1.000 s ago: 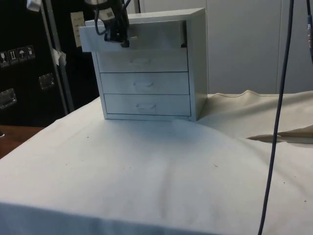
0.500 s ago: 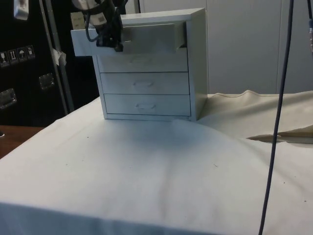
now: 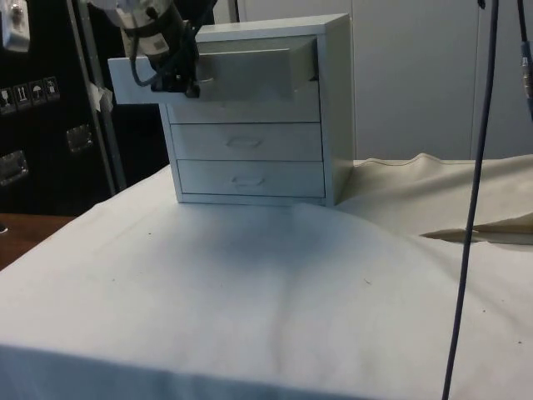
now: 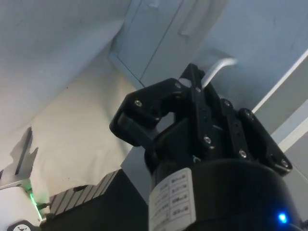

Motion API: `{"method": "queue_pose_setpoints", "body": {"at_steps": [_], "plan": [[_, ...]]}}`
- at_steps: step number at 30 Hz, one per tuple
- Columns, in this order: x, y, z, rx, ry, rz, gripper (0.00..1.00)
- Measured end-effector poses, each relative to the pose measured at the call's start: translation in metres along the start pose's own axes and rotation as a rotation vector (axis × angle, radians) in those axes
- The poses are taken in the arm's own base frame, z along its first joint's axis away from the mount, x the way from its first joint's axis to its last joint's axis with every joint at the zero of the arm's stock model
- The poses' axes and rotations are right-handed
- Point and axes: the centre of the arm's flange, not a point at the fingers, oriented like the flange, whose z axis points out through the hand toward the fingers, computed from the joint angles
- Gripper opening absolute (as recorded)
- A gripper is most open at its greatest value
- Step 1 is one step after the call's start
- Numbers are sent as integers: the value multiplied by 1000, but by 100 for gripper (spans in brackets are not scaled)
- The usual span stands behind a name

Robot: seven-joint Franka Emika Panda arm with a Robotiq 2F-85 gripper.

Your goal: Open the drawer, then close it.

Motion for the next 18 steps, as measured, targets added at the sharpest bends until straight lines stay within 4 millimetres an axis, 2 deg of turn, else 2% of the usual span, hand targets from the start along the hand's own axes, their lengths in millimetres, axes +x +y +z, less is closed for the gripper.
{"method": "queue_pose_setpoints", "body": {"at_steps": [7,18], "plan": [[1,-19,-10,-21,-5,1,0],[1,-21,-10,-30,-10,-1,0]]}}
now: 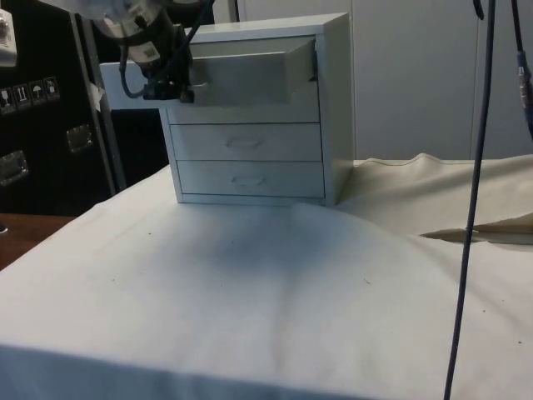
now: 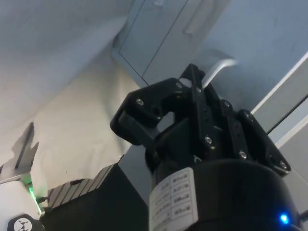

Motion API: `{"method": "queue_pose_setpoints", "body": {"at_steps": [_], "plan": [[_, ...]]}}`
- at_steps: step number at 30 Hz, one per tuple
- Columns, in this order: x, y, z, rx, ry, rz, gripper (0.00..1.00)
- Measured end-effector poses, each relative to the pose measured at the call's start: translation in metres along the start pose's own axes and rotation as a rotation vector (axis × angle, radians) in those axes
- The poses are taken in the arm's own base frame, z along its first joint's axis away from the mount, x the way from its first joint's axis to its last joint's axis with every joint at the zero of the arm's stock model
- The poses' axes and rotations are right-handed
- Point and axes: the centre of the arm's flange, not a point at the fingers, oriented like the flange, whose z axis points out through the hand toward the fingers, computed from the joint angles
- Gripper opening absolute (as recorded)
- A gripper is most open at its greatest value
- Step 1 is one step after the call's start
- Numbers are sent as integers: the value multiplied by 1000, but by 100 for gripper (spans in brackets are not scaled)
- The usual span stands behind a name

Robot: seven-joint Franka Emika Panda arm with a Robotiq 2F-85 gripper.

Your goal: Open the drawer, then close it.

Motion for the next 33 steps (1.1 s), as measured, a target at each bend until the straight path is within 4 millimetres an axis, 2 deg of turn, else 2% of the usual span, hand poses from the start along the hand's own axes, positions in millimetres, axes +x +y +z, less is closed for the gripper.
{"method": "queue_pose_setpoints", "body": {"at_steps": [2,3,8,9,10,11,20,27,33], "plan": [[0,0,0,-2,-1,0,0],[0,0,-1,0,-1,0,8],[0,-1,-1,0,1,1,34],[0,-1,-1,0,1,1,39],[0,-1,-1,0,1,1,39],[0,-1,-1,0,1,1,49],[0,-2,-1,0,1,0,98],[-4,-21,-3,8,4,11,100],[-4,-30,-2,22,0,21,100]]}}
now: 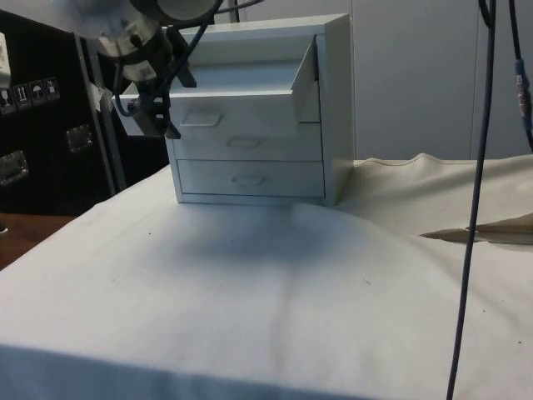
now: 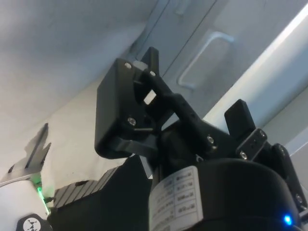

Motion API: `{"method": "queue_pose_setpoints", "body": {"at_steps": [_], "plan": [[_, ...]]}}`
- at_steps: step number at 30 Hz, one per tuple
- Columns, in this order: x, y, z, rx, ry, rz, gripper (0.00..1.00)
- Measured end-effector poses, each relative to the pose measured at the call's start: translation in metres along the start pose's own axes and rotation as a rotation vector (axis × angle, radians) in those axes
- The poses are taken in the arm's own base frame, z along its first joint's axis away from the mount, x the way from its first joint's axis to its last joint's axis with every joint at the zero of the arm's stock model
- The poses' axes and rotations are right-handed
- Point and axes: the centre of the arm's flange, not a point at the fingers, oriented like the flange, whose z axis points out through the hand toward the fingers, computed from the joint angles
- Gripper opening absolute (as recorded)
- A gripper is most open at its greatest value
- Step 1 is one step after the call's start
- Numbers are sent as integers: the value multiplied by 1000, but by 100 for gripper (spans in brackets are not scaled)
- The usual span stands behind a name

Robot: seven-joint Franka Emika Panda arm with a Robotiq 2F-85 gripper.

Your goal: Open the drawer, then close it.

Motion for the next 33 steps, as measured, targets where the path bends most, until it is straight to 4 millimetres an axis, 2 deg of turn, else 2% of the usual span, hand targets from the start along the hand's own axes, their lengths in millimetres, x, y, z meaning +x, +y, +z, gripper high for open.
{"method": "queue_pose_setpoints", "body": {"at_steps": [9,10,11,13,14,15,18,19,22,23,27,33], "plan": [[0,0,1,-1,-2,0,98],[0,0,1,-1,-2,0,94],[0,-1,2,-2,-3,0,84],[0,-1,2,-2,-3,0,72],[0,-1,2,-2,-3,0,72],[0,-1,2,-2,-3,0,67],[0,-1,2,-2,-3,0,49],[0,-1,2,-2,-3,1,38],[0,-1,2,-2,-3,1,22],[0,-1,2,-2,-3,1,22],[0,-1,2,-2,-3,1,0],[0,1,7,-12,-11,0,0]]}}
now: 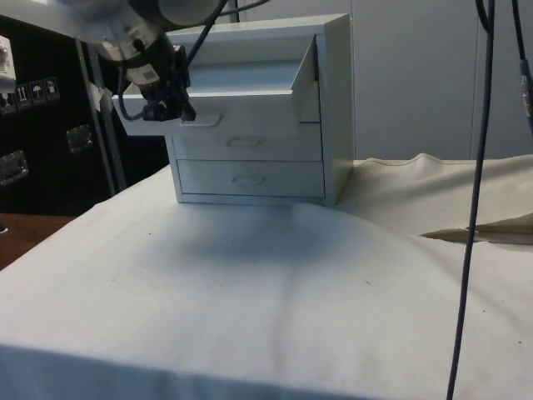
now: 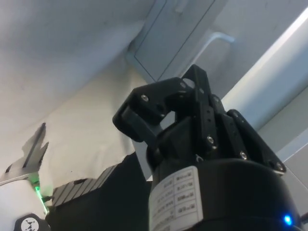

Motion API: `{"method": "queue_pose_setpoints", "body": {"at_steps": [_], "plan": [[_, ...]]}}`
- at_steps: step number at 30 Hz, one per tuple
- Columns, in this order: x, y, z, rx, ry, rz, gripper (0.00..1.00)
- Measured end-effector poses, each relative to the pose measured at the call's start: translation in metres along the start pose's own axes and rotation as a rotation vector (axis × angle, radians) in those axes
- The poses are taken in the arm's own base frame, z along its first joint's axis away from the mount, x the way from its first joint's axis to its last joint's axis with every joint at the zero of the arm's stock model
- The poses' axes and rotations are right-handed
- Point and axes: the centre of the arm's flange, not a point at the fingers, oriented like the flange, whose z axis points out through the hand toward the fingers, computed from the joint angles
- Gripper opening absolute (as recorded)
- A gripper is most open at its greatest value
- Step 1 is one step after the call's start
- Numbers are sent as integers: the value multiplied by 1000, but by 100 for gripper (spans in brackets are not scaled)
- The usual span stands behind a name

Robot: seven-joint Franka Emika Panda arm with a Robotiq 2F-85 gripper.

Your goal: Open the drawer, then close it.

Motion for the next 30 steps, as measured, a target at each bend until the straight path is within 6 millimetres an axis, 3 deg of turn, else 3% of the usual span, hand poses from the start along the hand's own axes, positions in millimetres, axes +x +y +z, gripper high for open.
{"method": "queue_pose_setpoints", "body": {"at_steps": [14,30], "plan": [[5,19,23,-61,-14,-3,0],[7,35,22,-97,-7,-8,0]]}}
